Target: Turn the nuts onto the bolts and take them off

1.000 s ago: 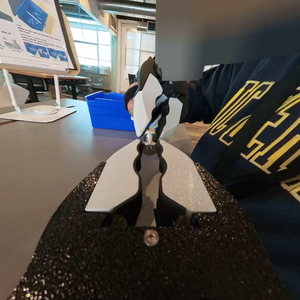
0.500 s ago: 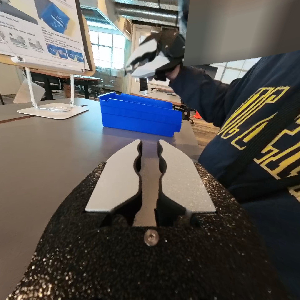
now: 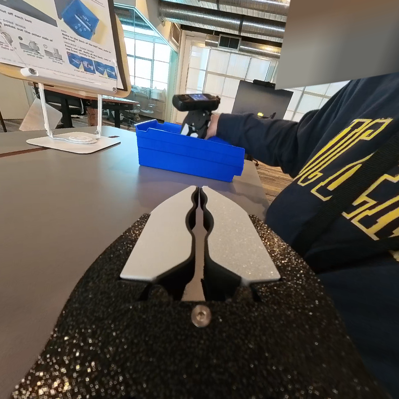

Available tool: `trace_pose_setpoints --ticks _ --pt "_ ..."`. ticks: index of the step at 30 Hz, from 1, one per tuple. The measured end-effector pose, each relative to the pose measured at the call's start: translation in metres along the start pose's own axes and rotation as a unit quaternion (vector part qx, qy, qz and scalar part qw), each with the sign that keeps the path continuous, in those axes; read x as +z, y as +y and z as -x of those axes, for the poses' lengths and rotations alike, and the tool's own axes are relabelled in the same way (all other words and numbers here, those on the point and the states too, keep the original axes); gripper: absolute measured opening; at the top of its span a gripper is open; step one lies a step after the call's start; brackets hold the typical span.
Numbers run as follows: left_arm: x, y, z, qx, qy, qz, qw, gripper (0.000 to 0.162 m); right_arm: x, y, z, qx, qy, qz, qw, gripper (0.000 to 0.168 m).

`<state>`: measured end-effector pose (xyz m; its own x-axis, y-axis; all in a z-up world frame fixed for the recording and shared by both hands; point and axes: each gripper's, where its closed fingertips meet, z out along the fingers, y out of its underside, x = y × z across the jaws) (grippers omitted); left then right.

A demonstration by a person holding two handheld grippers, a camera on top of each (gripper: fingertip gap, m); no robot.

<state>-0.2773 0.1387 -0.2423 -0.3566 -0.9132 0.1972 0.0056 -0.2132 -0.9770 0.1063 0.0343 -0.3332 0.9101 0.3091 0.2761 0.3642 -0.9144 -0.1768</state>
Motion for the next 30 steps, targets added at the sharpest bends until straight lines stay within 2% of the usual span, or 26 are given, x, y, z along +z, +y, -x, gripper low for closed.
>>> trace_pose_setpoints --ticks 1,4,6,8,11,13,15,18,21,23,26,30 --pt "0.0 0.0 0.0 -0.001 0.0 0.001 1.0 0.0 0.003 0.001 0.001 0.008 -0.003 -0.005 1.0 0.018" --pt "0.001 0.002 0.001 -0.005 0.0 0.005 1.0 0.001 0.001 0.002 0.004 0.049 -0.017 -0.017 0.999 0.033" --pt "0.001 0.002 0.002 -0.006 -0.002 0.004 1.0 0.001 -0.014 -0.011 0.001 0.085 -0.022 -0.063 0.994 0.034" --pt "0.001 0.002 0.003 -0.005 -0.004 0.004 1.0 0.001 -0.045 -0.033 -0.008 0.112 0.006 -0.125 0.986 0.032" --pt "0.002 0.003 0.003 -0.003 -0.007 0.01 1.0 0.002 -0.113 -0.073 -0.01 0.133 0.089 -0.221 0.962 0.022" --pt "0.003 0.004 0.003 -0.001 -0.007 0.014 1.0 0.002 -0.153 -0.104 0.012 0.133 0.114 -0.291 0.941 0.016" --pt "0.004 0.006 0.003 0.002 -0.009 0.018 1.0 0.002 -0.172 -0.136 0.047 0.119 0.104 -0.357 0.921 0.013" --pt "0.005 0.008 0.004 0.002 -0.012 0.026 1.0 0.004 -0.16 -0.183 0.114 0.096 -0.002 -0.433 0.896 0.012" --pt "0.006 0.009 0.006 0.0 -0.015 0.027 1.0 0.004 -0.135 -0.227 0.153 0.124 -0.123 -0.518 0.837 0.006" --pt "0.005 0.009 0.007 -0.005 -0.016 0.027 1.0 0.004 -0.117 -0.25 0.163 0.139 -0.165 -0.554 0.804 0.004" --pt "0.005 0.009 0.009 -0.007 -0.021 0.026 0.999 0.004 -0.087 -0.264 0.168 0.136 -0.136 -0.563 0.804 0.004" --pt "0.008 0.011 0.009 0.0 -0.024 0.035 0.999 0.004 -0.077 -0.26 0.179 0.075 -0.044 -0.582 0.808 0.005"
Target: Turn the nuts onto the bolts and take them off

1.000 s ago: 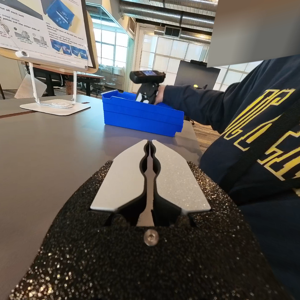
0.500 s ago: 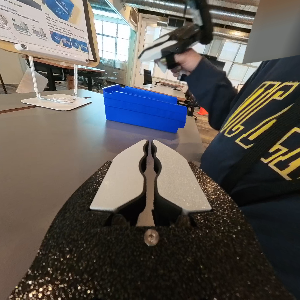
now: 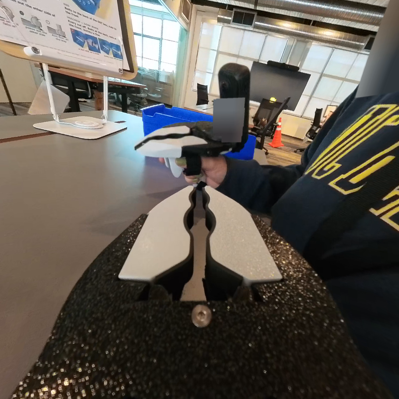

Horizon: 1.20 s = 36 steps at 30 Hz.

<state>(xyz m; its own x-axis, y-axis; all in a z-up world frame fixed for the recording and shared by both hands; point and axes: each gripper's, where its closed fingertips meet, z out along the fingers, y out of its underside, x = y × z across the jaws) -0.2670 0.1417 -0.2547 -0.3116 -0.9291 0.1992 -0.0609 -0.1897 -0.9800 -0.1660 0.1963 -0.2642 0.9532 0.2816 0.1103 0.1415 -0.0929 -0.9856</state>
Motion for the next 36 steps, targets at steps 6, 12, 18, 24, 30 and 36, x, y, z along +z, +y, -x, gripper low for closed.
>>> trace_pose_setpoints --ticks 6,12,18,24,30,36 --pt "0.002 -0.003 -0.007 0.022 0.009 -0.003 1.0 0.004 -0.002 -0.006 0.011 -0.129 0.048 -0.053 0.989 0.003" --pt "-0.002 -0.033 -0.036 0.091 0.033 -0.016 0.995 0.004 -0.006 -0.009 0.011 -0.121 0.047 -0.072 0.989 0.002" --pt "-0.041 -0.098 -0.048 0.138 -0.006 -0.084 0.987 0.001 -0.009 -0.011 0.011 -0.123 0.047 -0.08 0.988 0.003" --pt "-0.137 -0.143 0.011 0.148 -0.238 -0.112 0.953 0.002 -0.012 -0.013 0.007 -0.113 0.056 -0.089 0.988 0.004" --pt "-0.239 -0.142 0.068 0.047 -0.418 -0.118 0.899 0.006 -0.013 -0.013 0.002 -0.103 0.065 -0.091 0.988 0.005" --pt "-0.24 -0.127 0.125 0.063 -0.391 0.125 0.91 0.011 -0.011 -0.012 0.002 -0.097 0.062 -0.088 0.989 0.006"
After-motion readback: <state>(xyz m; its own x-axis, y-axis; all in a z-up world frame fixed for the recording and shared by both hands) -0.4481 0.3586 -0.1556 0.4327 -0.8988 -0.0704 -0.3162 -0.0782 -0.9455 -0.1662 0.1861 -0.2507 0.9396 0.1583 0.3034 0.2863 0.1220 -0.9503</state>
